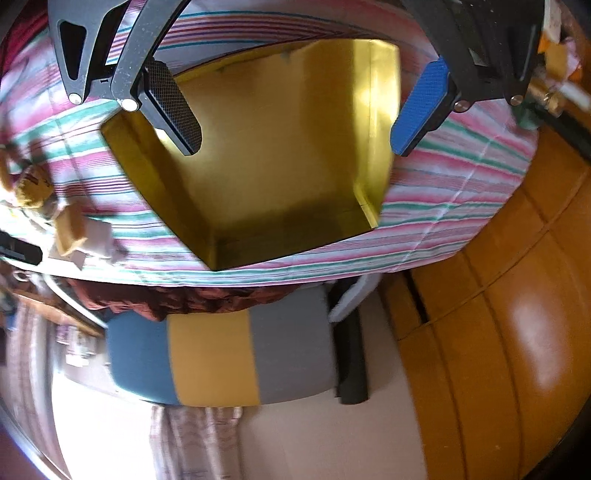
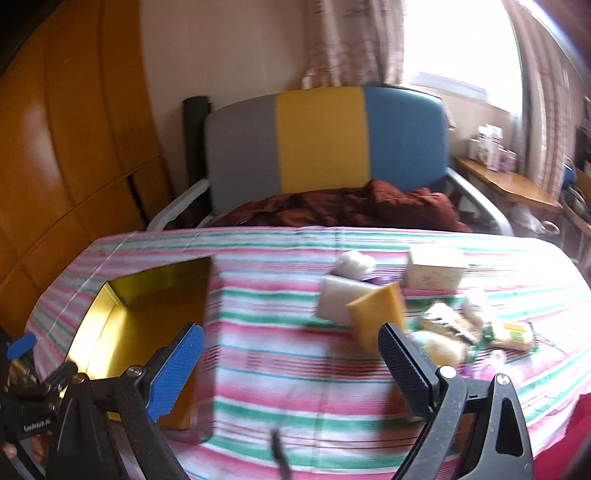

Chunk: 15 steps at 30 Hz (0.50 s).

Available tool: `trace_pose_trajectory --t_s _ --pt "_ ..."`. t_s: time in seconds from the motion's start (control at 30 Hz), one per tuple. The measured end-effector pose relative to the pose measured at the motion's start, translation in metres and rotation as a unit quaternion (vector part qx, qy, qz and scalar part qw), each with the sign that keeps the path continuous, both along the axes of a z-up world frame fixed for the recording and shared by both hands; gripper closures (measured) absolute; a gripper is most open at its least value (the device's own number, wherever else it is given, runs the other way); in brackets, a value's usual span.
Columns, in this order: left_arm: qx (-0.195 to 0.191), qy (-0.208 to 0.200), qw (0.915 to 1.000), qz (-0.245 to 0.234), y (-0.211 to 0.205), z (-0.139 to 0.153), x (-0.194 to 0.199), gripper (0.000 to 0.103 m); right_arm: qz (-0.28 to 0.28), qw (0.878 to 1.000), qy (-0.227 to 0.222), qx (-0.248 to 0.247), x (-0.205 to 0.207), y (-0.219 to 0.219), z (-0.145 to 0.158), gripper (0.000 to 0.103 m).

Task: Organize objects
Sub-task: 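Swing both tools from the gold tray toward the items on the bed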

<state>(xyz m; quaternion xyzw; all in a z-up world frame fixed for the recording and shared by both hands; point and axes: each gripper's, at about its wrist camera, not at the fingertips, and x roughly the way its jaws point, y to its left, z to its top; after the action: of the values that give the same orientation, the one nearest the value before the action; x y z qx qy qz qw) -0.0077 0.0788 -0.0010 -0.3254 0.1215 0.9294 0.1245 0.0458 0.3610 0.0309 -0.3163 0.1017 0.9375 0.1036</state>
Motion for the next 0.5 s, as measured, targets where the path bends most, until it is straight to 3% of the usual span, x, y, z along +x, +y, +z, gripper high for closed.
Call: trace_pose_trajectory --t_s 0.17,0.4,0.5 --pt "0.034 -0.036 0.9969 -0.061 0.024 0.001 -0.001 0.000 -0.079 0.997 0.003 -0.018 0.018 0.067 0.015 0.006" --pt "0.009 -0.037 0.9886 -0.146 0.088 -0.002 0.009 0.000 -0.187 0.980 0.018 -0.071 0.058 0.156 0.020 0.006" --pt "0.036 -0.088 0.9779 -0.187 0.112 -0.008 0.003 0.000 -0.213 0.972 0.032 -0.096 0.071 0.181 0.012 0.006"
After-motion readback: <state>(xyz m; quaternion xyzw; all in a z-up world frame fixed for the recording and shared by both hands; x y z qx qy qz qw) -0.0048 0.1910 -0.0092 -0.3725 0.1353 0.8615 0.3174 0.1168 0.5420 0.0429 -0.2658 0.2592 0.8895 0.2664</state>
